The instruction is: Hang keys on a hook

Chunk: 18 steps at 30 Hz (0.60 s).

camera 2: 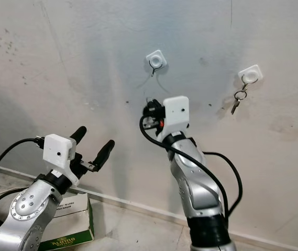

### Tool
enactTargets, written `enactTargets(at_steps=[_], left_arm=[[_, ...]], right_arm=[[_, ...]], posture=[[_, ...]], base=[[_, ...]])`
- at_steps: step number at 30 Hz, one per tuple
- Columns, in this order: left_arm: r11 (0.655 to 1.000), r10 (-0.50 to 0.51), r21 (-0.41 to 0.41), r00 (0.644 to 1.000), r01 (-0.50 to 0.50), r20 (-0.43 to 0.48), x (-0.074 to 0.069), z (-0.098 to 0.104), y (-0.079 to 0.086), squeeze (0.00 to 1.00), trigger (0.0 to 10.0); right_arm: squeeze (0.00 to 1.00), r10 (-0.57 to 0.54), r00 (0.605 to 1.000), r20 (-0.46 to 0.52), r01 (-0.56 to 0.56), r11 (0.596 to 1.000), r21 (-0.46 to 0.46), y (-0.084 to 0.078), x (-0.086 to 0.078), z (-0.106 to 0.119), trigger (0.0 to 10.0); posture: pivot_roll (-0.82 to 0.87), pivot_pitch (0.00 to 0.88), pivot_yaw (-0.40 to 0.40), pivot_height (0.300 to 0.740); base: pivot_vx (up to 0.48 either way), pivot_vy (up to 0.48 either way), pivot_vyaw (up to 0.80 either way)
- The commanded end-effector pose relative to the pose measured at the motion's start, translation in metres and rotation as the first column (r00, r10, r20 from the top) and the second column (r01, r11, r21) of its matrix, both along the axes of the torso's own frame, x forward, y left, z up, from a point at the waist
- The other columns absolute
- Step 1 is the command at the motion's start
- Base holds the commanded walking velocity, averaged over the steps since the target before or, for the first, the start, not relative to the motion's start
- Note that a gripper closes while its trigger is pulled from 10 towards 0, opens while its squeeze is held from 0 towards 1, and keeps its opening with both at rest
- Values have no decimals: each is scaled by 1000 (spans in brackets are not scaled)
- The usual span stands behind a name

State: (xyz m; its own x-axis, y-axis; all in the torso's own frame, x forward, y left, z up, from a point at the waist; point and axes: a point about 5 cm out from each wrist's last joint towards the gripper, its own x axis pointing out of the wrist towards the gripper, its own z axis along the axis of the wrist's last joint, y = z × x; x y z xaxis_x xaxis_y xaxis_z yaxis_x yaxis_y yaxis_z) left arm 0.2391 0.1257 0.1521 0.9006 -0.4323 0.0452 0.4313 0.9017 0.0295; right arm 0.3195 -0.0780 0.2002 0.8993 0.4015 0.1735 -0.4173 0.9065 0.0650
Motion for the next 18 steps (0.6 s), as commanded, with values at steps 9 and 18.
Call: enactTargets(at_steps=[9,18], left_arm=[[1000,-26,-16,998,27,63,11,12,-2,0,10000],[999,-42,-25,996,44,74,17,14,-7,0,10000]], right_arm=[[0,27,996,80,-32,997,66,9,16,23,10000],[0,-23,996,92,15,996,88,2,25,28,10000]], posture=[[159,0,13,740],[141,0,12,740]], base=[[0,0,0],[0,0,0]])
